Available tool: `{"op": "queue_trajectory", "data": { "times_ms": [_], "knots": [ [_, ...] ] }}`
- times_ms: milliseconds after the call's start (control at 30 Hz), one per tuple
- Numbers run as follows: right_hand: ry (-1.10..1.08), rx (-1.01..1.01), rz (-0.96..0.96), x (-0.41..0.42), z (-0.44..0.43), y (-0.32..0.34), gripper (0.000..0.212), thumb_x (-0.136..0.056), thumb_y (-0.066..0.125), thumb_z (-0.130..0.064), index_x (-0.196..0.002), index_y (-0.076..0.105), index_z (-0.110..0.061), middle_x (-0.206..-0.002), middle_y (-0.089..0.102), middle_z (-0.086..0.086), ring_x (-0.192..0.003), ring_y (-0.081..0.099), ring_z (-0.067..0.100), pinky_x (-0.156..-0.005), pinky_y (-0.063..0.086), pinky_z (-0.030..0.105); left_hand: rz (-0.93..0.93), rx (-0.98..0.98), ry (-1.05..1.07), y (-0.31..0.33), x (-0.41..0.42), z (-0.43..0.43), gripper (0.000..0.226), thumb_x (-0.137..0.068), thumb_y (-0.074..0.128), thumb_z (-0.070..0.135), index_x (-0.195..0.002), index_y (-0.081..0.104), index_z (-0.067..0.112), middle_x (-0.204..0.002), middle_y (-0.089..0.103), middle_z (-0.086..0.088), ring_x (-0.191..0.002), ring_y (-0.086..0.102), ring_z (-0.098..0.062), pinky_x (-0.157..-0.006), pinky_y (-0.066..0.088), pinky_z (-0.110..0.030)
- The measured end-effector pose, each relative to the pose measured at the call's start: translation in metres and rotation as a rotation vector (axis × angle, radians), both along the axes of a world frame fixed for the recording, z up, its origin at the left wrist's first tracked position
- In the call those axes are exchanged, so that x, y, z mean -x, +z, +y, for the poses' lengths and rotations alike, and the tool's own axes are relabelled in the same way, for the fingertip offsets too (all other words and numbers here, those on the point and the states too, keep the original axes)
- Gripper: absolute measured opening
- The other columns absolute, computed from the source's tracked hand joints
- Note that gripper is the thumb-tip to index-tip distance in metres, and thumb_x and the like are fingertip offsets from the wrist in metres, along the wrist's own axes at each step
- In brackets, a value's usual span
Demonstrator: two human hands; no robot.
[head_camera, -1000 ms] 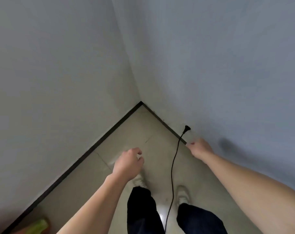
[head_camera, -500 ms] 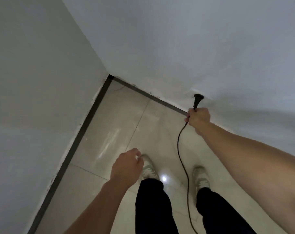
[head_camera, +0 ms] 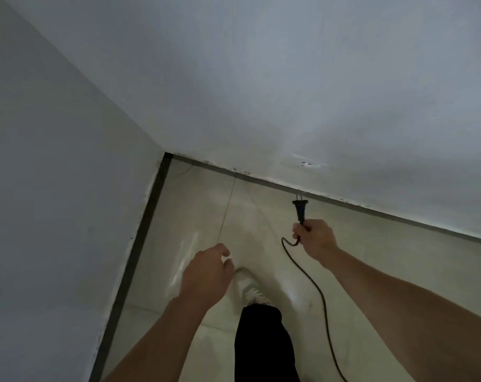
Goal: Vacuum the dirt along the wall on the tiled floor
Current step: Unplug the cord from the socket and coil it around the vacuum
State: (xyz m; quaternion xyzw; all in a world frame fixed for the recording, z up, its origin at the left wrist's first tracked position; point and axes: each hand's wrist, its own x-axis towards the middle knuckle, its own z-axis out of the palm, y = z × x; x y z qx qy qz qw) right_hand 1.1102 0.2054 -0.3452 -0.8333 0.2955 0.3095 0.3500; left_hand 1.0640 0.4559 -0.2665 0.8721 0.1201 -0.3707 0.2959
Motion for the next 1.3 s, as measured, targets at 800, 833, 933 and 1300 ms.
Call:
{"op": "queue_trajectory", "data": {
  "times_ms": [800, 833, 933, 1300],
  "knots": [
    [0.384, 0.025, -0.423, 0.214, -0.152, 0.438, 0.041, -0.096, 0.056, -0.028, -0.059, 0.038, -0.027, -0.054, 0.038, -0.007, -0.049, 0.033, 0.007, -0.052, 0.024, 0.028, -0.488, 0.137, -0.875, 0.359, 0.083, -0.210, 0.024, -0.092, 0.055, 0.028, -0.116, 0.057, 0.024, -0.109, 0.060, 0.005, -0.100, 0.056, -0.021, -0.081, 0.047, -0.034],
    [0.354, 0.083, -0.431, 0.220, -0.162, 0.451, 0.043, -0.095, 0.057, -0.029, -0.058, 0.036, -0.028, -0.053, 0.038, -0.006, -0.049, 0.034, 0.007, -0.052, 0.025, 0.028, -0.510, 0.115, -0.926, 0.376, 0.078, -0.219, 0.023, -0.092, 0.054, 0.026, -0.114, 0.058, 0.023, -0.108, 0.061, 0.003, -0.099, 0.056, -0.023, -0.079, 0.047, -0.034],
    [0.234, 0.325, -0.373, 0.241, -0.199, 0.479, 0.042, -0.094, 0.054, -0.032, -0.058, 0.033, -0.025, -0.055, 0.040, -0.004, -0.057, 0.042, 0.014, -0.051, 0.026, 0.025, -0.602, 0.080, -1.049, 0.424, 0.049, -0.239, 0.022, -0.091, 0.052, 0.022, -0.112, 0.058, 0.018, -0.107, 0.060, -0.001, -0.100, 0.055, -0.025, -0.083, 0.046, -0.038],
    [-0.531, 0.328, -0.450, 0.276, -0.300, 0.530, 0.043, -0.103, 0.044, -0.041, -0.073, 0.062, -0.014, -0.064, 0.058, 0.002, -0.059, 0.055, 0.020, -0.056, 0.037, 0.031, -0.349, 0.039, -1.162, 0.517, -0.018, -0.296, 0.016, -0.085, 0.052, 0.007, -0.082, 0.060, 0.020, -0.082, 0.062, 0.000, -0.072, 0.057, -0.015, -0.061, 0.041, -0.024]
  ]
}}
